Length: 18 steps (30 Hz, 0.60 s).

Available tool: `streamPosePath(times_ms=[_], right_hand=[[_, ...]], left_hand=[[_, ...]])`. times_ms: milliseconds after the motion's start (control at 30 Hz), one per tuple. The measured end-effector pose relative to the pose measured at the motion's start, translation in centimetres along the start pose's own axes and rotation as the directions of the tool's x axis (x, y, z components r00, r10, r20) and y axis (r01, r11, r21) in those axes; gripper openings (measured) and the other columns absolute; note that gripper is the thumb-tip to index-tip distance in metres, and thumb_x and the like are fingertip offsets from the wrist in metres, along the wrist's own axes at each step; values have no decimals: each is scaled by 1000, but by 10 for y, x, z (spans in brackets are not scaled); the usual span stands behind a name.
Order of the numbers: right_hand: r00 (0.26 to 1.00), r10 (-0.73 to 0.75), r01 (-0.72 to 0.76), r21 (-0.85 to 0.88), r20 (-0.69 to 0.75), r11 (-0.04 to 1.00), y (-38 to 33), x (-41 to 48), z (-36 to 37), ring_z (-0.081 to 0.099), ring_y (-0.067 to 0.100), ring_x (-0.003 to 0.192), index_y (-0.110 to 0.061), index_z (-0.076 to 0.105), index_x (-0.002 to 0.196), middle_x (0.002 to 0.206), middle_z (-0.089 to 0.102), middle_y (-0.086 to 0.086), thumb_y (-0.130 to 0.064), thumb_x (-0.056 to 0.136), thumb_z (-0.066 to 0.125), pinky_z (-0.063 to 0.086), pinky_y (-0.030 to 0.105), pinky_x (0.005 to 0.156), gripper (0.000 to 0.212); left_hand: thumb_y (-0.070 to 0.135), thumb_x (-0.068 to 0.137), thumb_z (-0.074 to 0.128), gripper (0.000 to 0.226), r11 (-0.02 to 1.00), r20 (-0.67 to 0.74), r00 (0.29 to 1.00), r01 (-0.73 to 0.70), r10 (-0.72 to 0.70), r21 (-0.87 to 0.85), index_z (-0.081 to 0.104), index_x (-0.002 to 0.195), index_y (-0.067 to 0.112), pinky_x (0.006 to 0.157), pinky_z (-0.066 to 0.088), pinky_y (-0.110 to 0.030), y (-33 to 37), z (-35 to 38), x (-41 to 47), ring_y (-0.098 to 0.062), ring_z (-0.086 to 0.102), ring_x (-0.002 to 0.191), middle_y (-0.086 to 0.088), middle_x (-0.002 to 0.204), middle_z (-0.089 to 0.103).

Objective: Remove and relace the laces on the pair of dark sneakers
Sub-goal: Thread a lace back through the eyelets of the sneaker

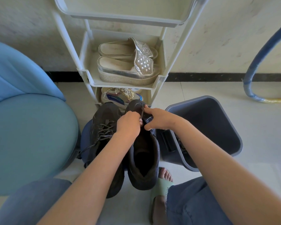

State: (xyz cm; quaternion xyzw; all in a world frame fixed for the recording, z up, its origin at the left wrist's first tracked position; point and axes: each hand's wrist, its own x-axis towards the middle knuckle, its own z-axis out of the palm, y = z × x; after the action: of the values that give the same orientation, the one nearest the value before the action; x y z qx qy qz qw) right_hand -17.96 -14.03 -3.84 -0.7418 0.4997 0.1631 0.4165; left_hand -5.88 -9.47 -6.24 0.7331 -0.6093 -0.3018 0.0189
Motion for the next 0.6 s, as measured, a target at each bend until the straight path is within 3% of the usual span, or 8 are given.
streamPosePath(times_ms=[100, 200, 300, 333, 367, 467, 533, 600], right_hand=[[1000, 1, -1, 35, -1, 999, 2, 0, 1, 27, 20, 142, -21, 16, 154, 161, 8, -7, -21, 86, 63, 26, 34, 113, 82], [1000, 1, -1, 47, 12, 999, 3, 1, 1, 25, 20, 144, -22, 15, 154, 161, 6, -9, -22, 88, 62, 25, 35, 115, 80], [1000, 4, -5, 45, 9, 999, 2, 1, 1, 23, 20, 144, -21, 15, 154, 161, 5, -9, -21, 88, 62, 24, 36, 116, 81], [1000, 4, -5, 46, 10, 999, 1, 0, 1, 23, 20, 144, -21, 15, 154, 161, 5, -8, -20, 88, 62, 23, 36, 116, 81], [1000, 3, -4, 45, 11, 999, 2, 0, 0, 23, 20, 144, -21, 15, 154, 161, 5, -8, -20, 89, 62, 24, 36, 116, 80], [1000, 4, -4, 41, 12, 999, 3, 1, 0, 25, 21, 143, -21, 15, 153, 161, 6, -8, -20, 89, 61, 24, 35, 115, 79], [1000, 3, -3, 47, 17, 999, 3, 2, 1, 26, 21, 143, -22, 15, 153, 161, 6, -8, -20, 89, 61, 25, 36, 115, 79], [1000, 0, -1, 47, 20, 999, 3, 4, 1, 26, 22, 143, -22, 15, 154, 161, 6, -8, -21, 89, 61, 25, 35, 114, 80]], left_hand=[[18, 93, 55, 10, 881, -117, 988, 33, -100, -472, 61, 86, 16, 69, 37, -28, -5, -17, -2, -18, 55, 82, -1, 89, 61], [22, 98, 48, 12, 512, -211, 933, -35, -291, -858, 55, 91, 17, 57, 35, -22, -6, -55, -9, -8, 45, 66, 5, 78, 53], [16, 102, 38, 16, 131, -83, 946, -44, -314, -990, 46, 88, 17, 46, 30, -14, 2, -72, -13, -2, 47, 56, 4, 90, 67], [15, 103, 36, 18, 112, -60, 956, -29, -288, -993, 44, 87, 16, 44, 28, -15, 6, -71, -15, -2, 47, 51, 2, 86, 69], [16, 103, 35, 19, 190, -65, 962, -14, -266, -982, 43, 86, 16, 43, 28, -16, 7, -67, -14, -3, 46, 48, 2, 79, 67], [18, 102, 35, 15, 567, -75, 973, 65, -220, -821, 46, 95, 11, 49, 34, -21, 10, -53, -10, -12, 44, 54, 2, 73, 54], [18, 101, 36, 14, 509, -81, 964, 63, -255, -858, 47, 100, 9, 51, 33, -23, 9, -54, -9, -14, 43, 59, 3, 72, 50], [16, 102, 35, 19, 245, -122, 941, -43, -316, -969, 47, 87, 14, 42, 29, -16, 10, -74, -13, -5, 39, 46, 9, 56, 45]])
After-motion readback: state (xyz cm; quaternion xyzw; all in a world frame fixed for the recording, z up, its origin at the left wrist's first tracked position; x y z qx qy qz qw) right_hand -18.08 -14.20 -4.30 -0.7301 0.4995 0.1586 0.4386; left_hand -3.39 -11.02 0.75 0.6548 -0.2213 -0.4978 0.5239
